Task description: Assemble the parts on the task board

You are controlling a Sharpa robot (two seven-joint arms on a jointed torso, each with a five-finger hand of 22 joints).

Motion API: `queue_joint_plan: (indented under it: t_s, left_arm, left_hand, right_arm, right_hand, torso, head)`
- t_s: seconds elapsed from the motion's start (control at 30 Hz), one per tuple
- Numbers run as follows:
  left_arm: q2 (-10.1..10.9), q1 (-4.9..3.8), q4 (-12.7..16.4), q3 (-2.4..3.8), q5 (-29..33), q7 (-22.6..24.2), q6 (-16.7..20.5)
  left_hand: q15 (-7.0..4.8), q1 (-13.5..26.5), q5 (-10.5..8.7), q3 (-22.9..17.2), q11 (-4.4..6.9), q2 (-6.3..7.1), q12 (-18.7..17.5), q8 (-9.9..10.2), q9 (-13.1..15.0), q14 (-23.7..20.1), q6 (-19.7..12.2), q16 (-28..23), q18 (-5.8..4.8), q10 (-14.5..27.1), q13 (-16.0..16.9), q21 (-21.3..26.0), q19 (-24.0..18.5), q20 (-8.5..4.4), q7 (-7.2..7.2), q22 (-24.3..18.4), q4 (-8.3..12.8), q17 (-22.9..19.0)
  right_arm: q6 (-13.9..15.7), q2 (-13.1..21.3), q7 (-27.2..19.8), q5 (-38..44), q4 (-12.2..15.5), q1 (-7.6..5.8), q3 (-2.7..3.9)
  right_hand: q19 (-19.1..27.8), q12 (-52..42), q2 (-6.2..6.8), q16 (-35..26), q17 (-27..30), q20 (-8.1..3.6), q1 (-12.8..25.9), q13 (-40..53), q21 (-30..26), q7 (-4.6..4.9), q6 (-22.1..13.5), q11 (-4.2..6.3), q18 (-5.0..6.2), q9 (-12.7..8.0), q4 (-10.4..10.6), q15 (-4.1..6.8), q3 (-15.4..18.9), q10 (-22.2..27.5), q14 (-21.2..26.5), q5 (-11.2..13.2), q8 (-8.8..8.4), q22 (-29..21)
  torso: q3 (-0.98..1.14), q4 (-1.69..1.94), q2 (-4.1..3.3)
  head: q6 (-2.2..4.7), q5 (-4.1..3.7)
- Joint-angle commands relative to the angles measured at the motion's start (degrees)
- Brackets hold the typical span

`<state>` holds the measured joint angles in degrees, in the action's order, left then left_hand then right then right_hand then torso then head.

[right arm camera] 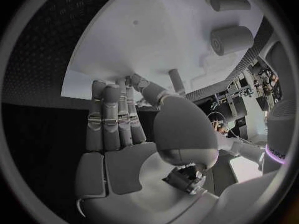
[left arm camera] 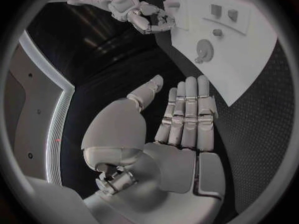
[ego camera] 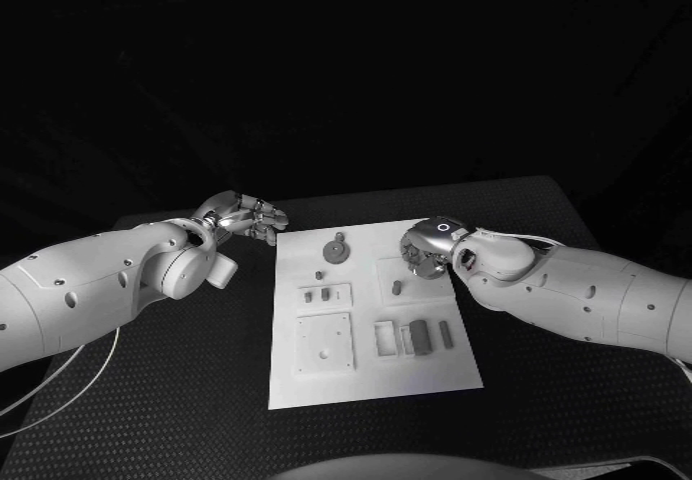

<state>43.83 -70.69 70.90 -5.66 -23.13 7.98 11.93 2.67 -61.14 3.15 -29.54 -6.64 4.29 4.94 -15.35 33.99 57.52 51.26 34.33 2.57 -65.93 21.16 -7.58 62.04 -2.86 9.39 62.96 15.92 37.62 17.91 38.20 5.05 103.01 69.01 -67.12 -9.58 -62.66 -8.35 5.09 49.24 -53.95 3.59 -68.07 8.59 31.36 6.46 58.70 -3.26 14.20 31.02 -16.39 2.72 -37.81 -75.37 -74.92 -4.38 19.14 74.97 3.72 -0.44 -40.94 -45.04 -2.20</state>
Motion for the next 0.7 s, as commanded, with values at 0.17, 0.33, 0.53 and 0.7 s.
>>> queue_joint_plan:
  t_s: [0.17,0.33,0.53,0.7]
  left_arm:
    - [-0.1,-0.07,0.0,0.05,0.4,-0.1,-0.1]
    - [-0.2,-0.07,-0.1,0.05,0.4,-0.1,-0.1]
    - [-0.2,-0.07,-0.4,0.05,0.4,-0.1,0.0]
    - [-0.2,-0.07,-0.6,0.05,0.4,-0.1,0.1]
  left_hand:
    - [0.31,0.6,-0.26,0.3,-0.33,0.04,-0.4,0.3,-0.1,0.3,-0.3,-0.4,1.08,0.3,-0.1,0.4,0.1,0.19,0.25,-0.1,0.0,0.1]
    - [0.31,0.6,-0.26,0.3,-0.35,0.03,-0.4,0.3,-0.1,0.3,-0.3,-0.4,1.09,0.3,-0.1,0.4,0.1,0.19,0.27,-0.1,0.0,0.1]
    - [0.31,0.6,-0.25,0.3,-0.36,0.00,-0.5,0.4,-0.1,0.3,-0.4,-0.5,1.10,0.3,-0.1,0.5,0.1,0.18,0.28,-0.2,0.0,0.2]
    - [0.30,0.6,-0.25,0.3,-0.37,-0.01,-0.5,0.4,-0.1,0.3,-0.4,-0.5,1.11,0.3,-0.1,0.5,0.1,0.18,0.28,-0.2,0.0,0.2]
  right_arm:
    - [-3.8,-0.1,1.2,1.8,-0.9,1.84,-1.10]
    - [-2.0,0.1,0.8,0.5,-0.6,1.84,-1.08]
    - [-1.0,0.6,0.2,-0.9,0.1,1.84,-1.05]
    - [-0.4,0.8,0.2,-1.2,0.4,1.83,-0.91]
  right_hand:
    - [-0.8,0.3,-1.19,0.9,-0.3,-0.23,-0.7,0.3,0.4,-0.22,0.8,0.32,0.80,0.3,-0.3,0.62,0.1,-1.0,-0.1,-0.2,0.33,0.9]
    - [-1.1,0.4,-1.40,1.4,-0.6,-0.43,-1.0,0.6,0.7,-0.38,1.1,0.50,0.80,0.6,-0.4,0.82,0.2,-1.4,-0.3,-0.2,0.44,1.1]
    - [-1.7,0.5,-1.43,2.0,-0.9,-0.71,-1.4,0.9,1.1,-0.54,1.4,0.73,0.80,0.9,-0.4,1.07,0.2,-1.8,-0.4,-0.2,0.56,1.3]
    - [-1.8,0.6,-1.38,2.2,-1.0,-0.81,-1.5,1.0,1.3,-0.61,1.5,0.81,0.80,1.1,-0.4,1.16,0.3,-2.0,-0.4,-0.2,0.61,1.3]
  torso:
    - [0.06,0.00,-0.04]
    - [0.02,0.03,-0.01]
    - [0.07,-0.03,-0.02]
    - [0.07,-0.07,-0.01]
  head:
    - [-0.13,0.09]
    - [-0.05,0.06]
    - [-0.09,0.07]
    - [-0.07,0.10]
